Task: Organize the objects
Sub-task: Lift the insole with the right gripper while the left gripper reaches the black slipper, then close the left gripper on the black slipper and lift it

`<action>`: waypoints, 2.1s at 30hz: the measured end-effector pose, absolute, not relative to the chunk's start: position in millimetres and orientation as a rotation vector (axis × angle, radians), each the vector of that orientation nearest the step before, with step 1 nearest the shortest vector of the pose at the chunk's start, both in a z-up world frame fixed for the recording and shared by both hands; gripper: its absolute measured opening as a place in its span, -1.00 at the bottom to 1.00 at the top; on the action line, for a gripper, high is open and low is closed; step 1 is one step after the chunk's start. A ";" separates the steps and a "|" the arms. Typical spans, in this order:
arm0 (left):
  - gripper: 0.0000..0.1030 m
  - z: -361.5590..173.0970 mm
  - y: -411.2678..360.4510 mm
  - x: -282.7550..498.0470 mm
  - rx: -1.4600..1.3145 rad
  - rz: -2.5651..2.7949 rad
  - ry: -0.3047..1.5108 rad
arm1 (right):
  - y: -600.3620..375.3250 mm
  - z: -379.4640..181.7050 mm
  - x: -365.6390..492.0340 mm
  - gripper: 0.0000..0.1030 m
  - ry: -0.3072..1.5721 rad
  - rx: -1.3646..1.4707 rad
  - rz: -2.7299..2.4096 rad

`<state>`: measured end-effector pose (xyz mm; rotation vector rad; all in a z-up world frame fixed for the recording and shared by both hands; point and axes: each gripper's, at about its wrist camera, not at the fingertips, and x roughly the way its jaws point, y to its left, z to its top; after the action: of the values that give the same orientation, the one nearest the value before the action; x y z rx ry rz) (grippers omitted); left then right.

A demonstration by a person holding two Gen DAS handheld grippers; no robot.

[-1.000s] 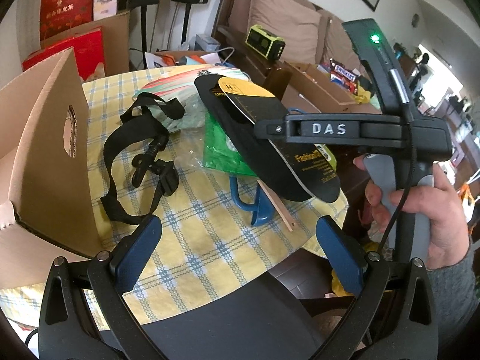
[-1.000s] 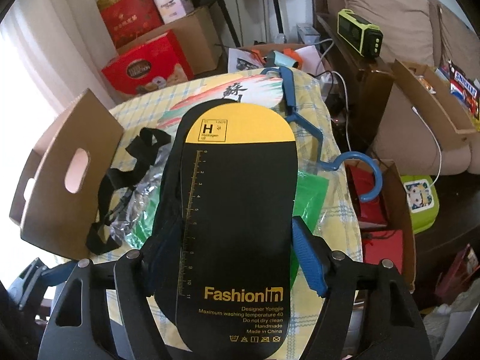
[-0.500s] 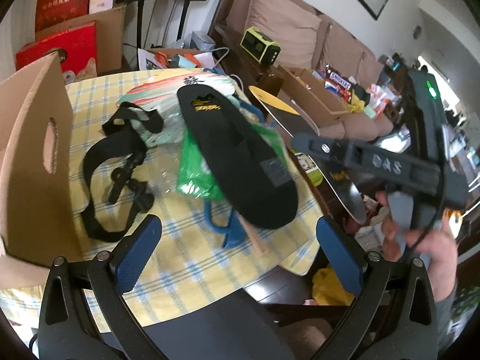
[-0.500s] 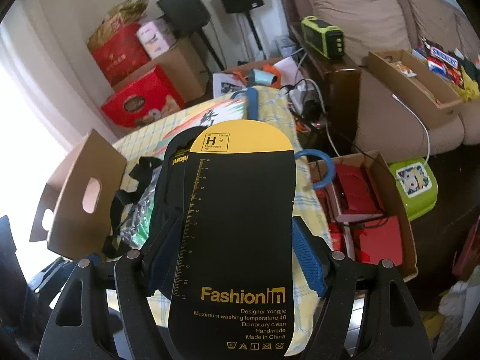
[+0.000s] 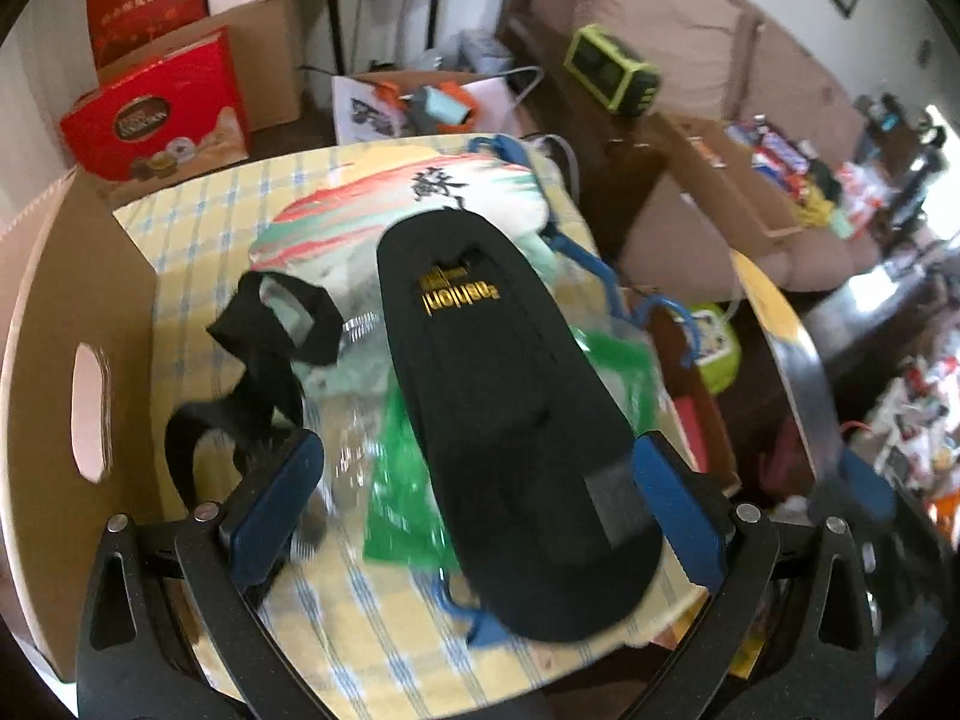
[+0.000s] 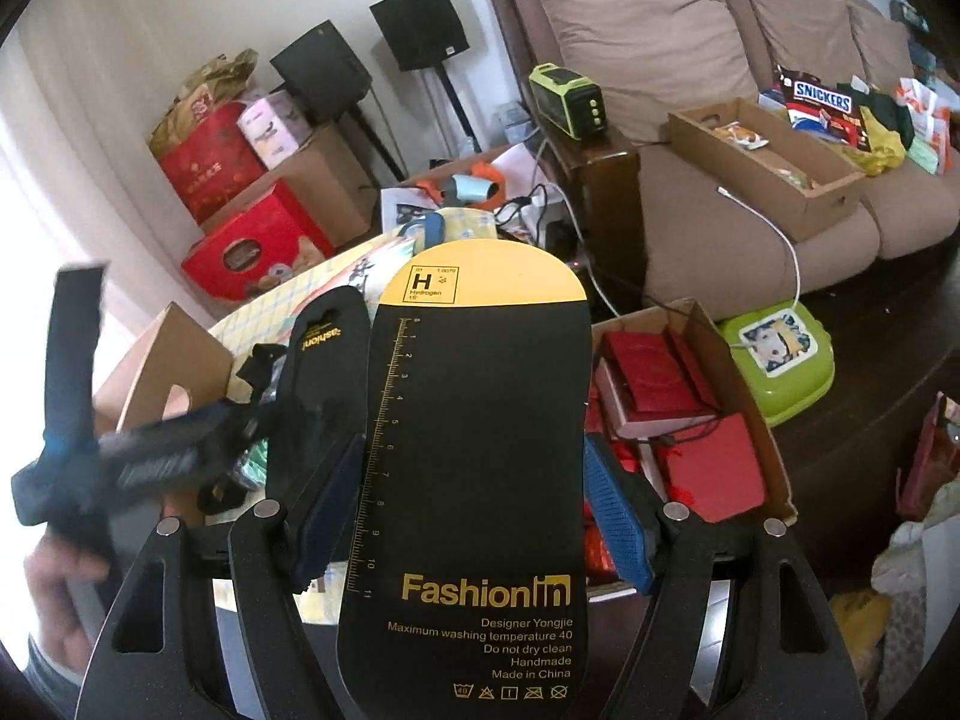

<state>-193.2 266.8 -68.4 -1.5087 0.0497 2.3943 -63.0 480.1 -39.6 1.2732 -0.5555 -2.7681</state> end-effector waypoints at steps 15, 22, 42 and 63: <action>1.00 -98.4 305.2 -226.8 -1.644 2.511 0.204 | 476.7 -47.2 -56.9 0.44 -0.540 1.286 -2.777; 0.99 -104.4 312.5 -231.9 -1.645 2.520 0.227 | 479.0 -48.9 -54.5 0.44 -0.540 1.298 -2.788; 0.65 -88.3 281.8 -236.2 -1.589 2.533 0.188 | 470.8 -51.6 -62.1 0.44 -0.511 1.305 -2.774; 0.91 -74.6 286.5 -233.6 -1.559 2.519 0.071 | 462.9 -70.4 -62.1 0.44 -0.495 1.348 -2.735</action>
<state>-233.6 286.5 -74.6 -1.5586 0.0707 2.5190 -62.1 462.9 -70.4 1.3477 -0.4949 -2.7349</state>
